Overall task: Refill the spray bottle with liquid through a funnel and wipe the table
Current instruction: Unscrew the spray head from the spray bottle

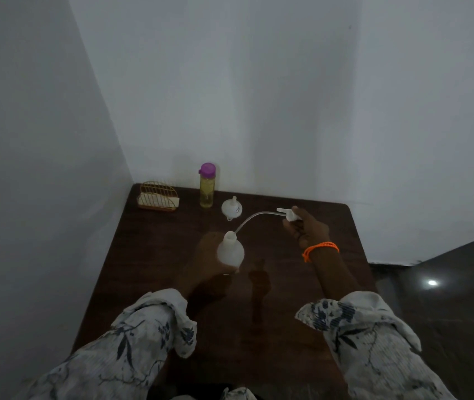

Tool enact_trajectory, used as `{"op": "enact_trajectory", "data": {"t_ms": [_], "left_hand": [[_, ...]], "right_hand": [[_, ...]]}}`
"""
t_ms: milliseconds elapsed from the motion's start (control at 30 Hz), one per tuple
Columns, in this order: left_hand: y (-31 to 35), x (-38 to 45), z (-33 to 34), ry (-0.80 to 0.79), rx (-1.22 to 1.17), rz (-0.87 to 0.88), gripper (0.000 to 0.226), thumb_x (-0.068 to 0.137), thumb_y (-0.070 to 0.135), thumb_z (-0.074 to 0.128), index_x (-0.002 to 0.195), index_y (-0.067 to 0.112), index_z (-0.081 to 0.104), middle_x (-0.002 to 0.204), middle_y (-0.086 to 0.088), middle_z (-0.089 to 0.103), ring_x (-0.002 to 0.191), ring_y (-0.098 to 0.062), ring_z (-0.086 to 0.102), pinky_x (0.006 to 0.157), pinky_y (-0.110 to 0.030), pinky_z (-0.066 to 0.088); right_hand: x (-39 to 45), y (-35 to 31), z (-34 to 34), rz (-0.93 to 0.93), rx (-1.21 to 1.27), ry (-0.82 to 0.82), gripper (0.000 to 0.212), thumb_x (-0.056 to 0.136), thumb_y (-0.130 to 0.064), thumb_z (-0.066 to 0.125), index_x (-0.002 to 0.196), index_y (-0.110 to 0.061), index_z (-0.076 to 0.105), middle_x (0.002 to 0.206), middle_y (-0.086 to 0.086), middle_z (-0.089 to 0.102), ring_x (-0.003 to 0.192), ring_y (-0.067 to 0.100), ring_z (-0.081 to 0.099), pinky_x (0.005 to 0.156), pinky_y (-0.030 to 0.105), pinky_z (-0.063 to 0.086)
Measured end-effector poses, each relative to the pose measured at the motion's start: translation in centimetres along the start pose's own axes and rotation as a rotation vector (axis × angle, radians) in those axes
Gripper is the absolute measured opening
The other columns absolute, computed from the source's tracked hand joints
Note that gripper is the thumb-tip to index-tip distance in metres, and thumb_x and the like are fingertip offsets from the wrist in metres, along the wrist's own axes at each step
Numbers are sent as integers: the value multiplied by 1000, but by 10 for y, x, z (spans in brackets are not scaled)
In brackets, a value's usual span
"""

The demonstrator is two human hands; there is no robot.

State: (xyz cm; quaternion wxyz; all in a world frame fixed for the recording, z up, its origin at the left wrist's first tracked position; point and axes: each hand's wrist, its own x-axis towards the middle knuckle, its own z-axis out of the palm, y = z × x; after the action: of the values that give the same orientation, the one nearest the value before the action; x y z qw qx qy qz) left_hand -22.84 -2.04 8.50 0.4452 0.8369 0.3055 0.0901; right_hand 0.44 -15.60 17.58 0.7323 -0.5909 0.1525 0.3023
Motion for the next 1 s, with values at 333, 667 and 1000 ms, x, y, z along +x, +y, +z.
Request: {"op": "enact_trajectory", "data": {"t_ms": [333, 667, 1000], "left_hand": [[3, -6, -4, 35, -37, 2, 74, 61, 37, 93, 123, 37, 52, 111, 28, 49, 101, 16, 49, 81, -8, 35], [-15, 9, -5, 32, -36, -42, 83, 59, 33, 96, 129, 32, 51, 118, 23, 46, 100, 14, 44, 85, -12, 35], [-44, 23, 10, -23, -20, -70, 86, 56, 34, 97, 129, 28, 52, 116, 25, 45, 102, 19, 42, 81, -5, 30]], "right_hand": [[16, -16, -8, 68, -42, -98, 19, 82, -2, 75, 98, 3, 65, 110, 25, 65, 96, 31, 69, 84, 48, 61], [35, -32, -7, 97, 18, -133, 29, 88, 1, 66, 117, 1, 67, 116, 24, 64, 106, 29, 68, 77, 42, 64], [87, 34, -27, 227, -312, -206, 34, 82, 1, 65, 115, -5, 71, 128, 10, 65, 103, 24, 68, 96, 44, 57]]}}
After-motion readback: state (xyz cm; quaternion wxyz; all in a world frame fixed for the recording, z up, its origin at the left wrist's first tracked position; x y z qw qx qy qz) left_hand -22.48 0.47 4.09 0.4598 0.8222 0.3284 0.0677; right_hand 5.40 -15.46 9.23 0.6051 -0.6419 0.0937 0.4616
